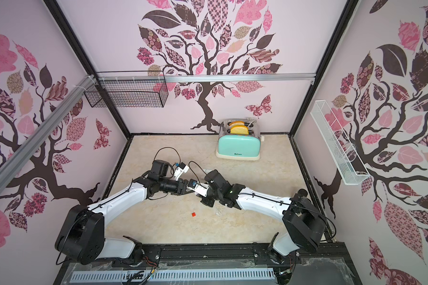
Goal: Close the usb drive cover
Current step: Pick up the cover from the center of the board.
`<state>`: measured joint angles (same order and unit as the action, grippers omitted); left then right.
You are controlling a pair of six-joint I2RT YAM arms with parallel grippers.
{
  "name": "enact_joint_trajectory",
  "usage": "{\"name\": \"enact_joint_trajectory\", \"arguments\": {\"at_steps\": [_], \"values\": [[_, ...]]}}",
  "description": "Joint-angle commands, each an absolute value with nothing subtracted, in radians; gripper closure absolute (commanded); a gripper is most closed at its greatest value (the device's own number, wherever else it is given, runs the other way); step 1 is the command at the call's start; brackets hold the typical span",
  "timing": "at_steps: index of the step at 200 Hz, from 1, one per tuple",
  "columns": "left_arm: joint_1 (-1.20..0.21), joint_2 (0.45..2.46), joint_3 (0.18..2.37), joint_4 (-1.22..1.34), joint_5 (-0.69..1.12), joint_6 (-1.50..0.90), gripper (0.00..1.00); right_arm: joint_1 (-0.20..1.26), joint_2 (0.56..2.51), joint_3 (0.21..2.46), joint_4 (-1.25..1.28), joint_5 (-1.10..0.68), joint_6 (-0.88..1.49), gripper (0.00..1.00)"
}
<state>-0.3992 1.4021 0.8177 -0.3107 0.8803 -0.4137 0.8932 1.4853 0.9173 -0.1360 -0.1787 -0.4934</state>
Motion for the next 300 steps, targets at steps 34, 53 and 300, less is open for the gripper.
{"name": "enact_joint_trajectory", "arguments": {"at_steps": [34, 53, 300], "values": [[-0.416, 1.413, 0.835, -0.321, 0.899, -0.403, 0.68, 0.892, 1.464, 0.932, -0.099, -0.201, -0.473, 0.83], [-0.416, 1.411, 0.837, -0.327, 0.897, -0.405, 0.78, 0.892, 1.463, 0.931, -0.079, -0.202, -0.469, 0.83], [-0.328, 1.367, 0.887, -0.439, 0.789, -0.306, 1.00, 0.500, 1.449, 0.950, -0.471, 0.046, 0.135, 0.23]]}}
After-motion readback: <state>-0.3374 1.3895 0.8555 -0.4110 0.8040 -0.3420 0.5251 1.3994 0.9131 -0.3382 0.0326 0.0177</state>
